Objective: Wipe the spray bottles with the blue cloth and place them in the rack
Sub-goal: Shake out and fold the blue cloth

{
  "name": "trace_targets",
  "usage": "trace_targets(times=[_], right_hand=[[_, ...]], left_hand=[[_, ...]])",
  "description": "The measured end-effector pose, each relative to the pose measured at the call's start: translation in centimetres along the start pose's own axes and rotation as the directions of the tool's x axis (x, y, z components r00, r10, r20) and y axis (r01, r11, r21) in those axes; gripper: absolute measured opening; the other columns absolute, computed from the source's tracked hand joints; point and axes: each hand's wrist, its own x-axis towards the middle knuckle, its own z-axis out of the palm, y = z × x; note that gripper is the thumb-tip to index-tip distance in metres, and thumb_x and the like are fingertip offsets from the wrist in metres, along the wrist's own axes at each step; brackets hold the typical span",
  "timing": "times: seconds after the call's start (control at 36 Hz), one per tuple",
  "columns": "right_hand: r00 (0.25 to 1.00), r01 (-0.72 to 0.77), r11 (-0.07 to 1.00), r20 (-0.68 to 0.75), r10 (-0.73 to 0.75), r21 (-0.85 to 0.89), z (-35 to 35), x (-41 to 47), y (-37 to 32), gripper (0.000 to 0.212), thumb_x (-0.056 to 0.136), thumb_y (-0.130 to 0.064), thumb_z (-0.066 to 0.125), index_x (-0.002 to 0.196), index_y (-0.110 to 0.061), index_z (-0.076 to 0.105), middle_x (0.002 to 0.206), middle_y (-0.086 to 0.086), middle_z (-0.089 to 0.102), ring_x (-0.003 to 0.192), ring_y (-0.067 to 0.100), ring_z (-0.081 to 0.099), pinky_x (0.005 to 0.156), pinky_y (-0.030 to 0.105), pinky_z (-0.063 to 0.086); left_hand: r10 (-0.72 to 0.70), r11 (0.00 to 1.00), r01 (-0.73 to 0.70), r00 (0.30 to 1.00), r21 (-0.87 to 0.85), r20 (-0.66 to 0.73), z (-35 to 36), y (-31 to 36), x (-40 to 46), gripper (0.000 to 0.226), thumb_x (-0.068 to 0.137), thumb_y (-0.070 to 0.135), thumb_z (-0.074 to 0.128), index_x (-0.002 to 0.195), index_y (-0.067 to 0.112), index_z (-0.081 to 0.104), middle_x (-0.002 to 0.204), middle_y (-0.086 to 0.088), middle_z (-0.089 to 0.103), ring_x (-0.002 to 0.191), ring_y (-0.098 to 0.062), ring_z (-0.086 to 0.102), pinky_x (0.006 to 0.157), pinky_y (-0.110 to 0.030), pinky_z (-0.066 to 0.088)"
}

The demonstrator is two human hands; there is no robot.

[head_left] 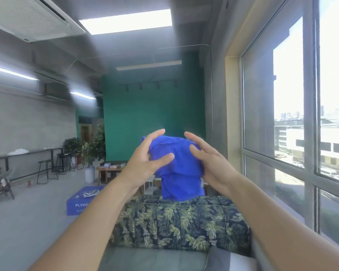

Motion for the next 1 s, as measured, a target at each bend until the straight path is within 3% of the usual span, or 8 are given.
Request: trace_targets(times=[0.17,0.33,0.5,0.61,0.69,0.78,0.83,1.0], right_hand=[[0.989,0.022,1.0,-0.15,-0.021,0.007,0.2,0.8,-0.1,0.026,0.104,-0.022,0.06,0.126,-0.023,0.073,0.126,0.012,0.074,0.109,0.022,0.073,0.087,0.034,0.062],[0.957,0.077,0.99,-0.271,-0.107,-0.12,-0.7,0.9,-0.1,0.044,0.096,-0.001,0.07,0.134,-0.022,0.066,0.112,0.008,0.079,0.093,0.019,0.073,0.065,0.023,0.056],[0.951,0.138,0.961,-0.238,-0.196,-0.24,-2.1,0.7,-0.3,0.062,0.088,0.007,0.076,0.141,-0.022,0.063,0.118,0.003,0.078,0.106,0.025,0.075,0.089,0.036,0.063],[0.946,0.133,0.847,-0.189,-0.263,-0.514,-2.6,0.7,-0.9,0.06,0.088,0.004,0.078,0.14,-0.024,0.064,0.112,0.001,0.078,0.101,0.025,0.075,0.089,0.041,0.063],[0.924,0.15,0.713,-0.16,-0.348,-0.685,-3.0,0.9,-1.4,0.039,0.091,-0.005,0.078,0.12,-0.032,0.073,0.11,-0.01,0.076,0.098,0.016,0.074,0.092,0.038,0.061],[0.899,0.179,0.671,-0.157,-0.408,-0.72,-3.1,0.8,-1.9,0.031,0.094,-0.007,0.073,0.092,-0.037,0.077,0.099,-0.018,0.068,0.093,0.003,0.068,0.085,0.023,0.058],[0.906,0.187,0.708,-0.16,-0.392,-0.681,-3.0,0.7,-2.0,0.027,0.097,-0.006,0.069,0.089,-0.03,0.077,0.093,-0.017,0.07,0.089,0.003,0.066,0.079,0.02,0.055],[0.97,-0.014,0.88,-0.22,-0.104,-0.475,-2.9,0.7,-0.3,0.016,0.11,-0.026,0.052,0.112,-0.014,0.063,0.097,0.006,0.069,0.082,0.015,0.063,0.075,0.036,0.06]], left_hand=[[-0.008,0.992,0.004,1.0,0.127,0.027,0.4,0.2,-0.1,0.065,0.096,-0.012,0.071,0.147,0.026,0.058,0.138,-0.001,0.071,0.119,-0.013,0.074,0.094,-0.026,0.061],[-0.011,0.987,0.021,0.998,0.16,-0.062,-0.6,0.2,0.5,0.061,0.097,-0.016,0.065,0.14,0.028,0.065,0.121,-0.001,0.08,0.111,-0.016,0.077,0.093,-0.033,0.064],[0.074,0.974,-0.048,0.991,0.222,-0.109,-0.8,0.3,1.1,0.049,0.095,-0.013,0.07,0.128,0.023,0.072,0.117,0.005,0.08,0.106,-0.008,0.076,0.085,-0.02,0.059],[0.173,0.944,-0.12,0.973,0.307,-0.153,-0.9,0.4,1.4,0.04,0.093,-0.012,0.073,0.111,0.023,0.076,0.107,0.008,0.08,0.091,0.002,0.074,0.079,-0.015,0.056],[0.208,0.919,-0.131,0.962,0.371,-0.175,-0.8,0.3,1.5,0.033,0.095,-0.004,0.075,0.1,0.028,0.077,0.104,0.013,0.074,0.088,0.011,0.065,0.077,-0.006,0.045],[0.171,0.895,-0.085,0.972,0.438,-0.16,-0.9,0.2,1.6,0.023,0.1,0.011,0.074,0.101,0.034,0.077,0.115,0.019,0.068,0.11,0.013,0.056,0.091,-0.01,0.039],[0.095,0.94,-0.051,0.989,0.336,-0.116,-0.8,0.4,1.5,0.013,0.106,0.017,0.067,0.11,0.027,0.076,0.117,0.014,0.076,0.117,0.0,0.065,0.098,-0.02,0.048],[-0.064,0.997,0.068,0.994,0.046,-0.083,0.2,0.6,0.6,0.014,0.114,0.021,0.053,0.125,0.017,0.062,0.097,-0.001,0.081,0.088,-0.017,0.076,0.077,-0.033,0.062]])
